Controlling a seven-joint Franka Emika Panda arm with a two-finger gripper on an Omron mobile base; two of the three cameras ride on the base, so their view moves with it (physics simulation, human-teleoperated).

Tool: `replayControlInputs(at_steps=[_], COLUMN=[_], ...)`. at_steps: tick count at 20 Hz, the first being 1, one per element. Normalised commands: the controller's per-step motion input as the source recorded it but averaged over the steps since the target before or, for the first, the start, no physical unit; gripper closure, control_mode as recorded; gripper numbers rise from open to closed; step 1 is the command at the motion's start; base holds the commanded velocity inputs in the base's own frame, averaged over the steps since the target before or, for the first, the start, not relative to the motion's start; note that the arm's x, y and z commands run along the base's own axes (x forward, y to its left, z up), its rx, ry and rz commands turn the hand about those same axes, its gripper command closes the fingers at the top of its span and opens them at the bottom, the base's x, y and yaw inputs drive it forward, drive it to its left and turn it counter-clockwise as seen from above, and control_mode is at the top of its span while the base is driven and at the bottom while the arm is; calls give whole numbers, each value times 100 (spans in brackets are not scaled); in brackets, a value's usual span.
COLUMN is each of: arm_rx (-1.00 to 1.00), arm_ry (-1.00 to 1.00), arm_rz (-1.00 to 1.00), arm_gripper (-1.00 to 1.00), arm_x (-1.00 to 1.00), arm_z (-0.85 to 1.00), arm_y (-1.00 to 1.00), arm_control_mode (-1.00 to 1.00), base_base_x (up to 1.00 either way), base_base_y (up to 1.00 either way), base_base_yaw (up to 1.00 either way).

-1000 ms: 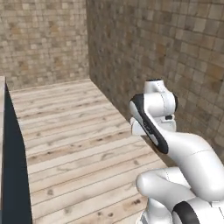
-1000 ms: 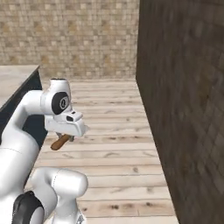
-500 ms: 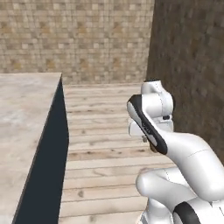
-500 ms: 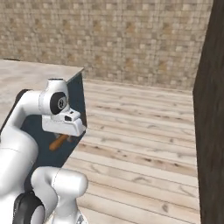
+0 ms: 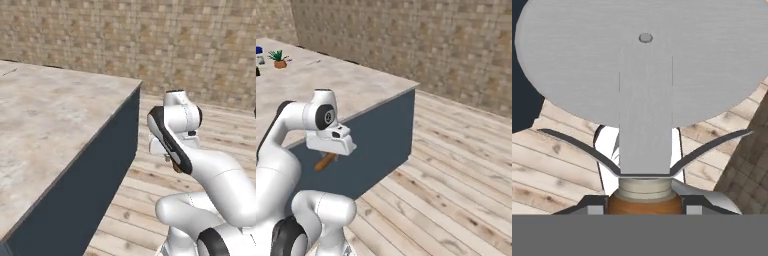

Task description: Take the pizza cutter from the drawer on the right and place it on the dining counter for cutting.

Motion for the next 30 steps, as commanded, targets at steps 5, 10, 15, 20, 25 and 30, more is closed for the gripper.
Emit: replayControlInputs(at_steps=[5,10,15,20,25,30], arm_rx=[0,0,0,0,0,0], arm_ry=[0,0,0,0,0,0], arm_rz=[0,0,0,0,0,0], arm_gripper=[100,100,100,100,100,100], arm_x=[0,0,0,0,0,0], arm_z=[0,0,0,0,0,0], arm_y=[0,0,0,0,0,0], arm_control_mode=[100,100,100,100,100,100], base_base_x=[49,21,18,30,27,31], base_base_y=[-49,-93,-95,-78,-100,-100], base_base_yaw=[64,45,26,48,31,16])
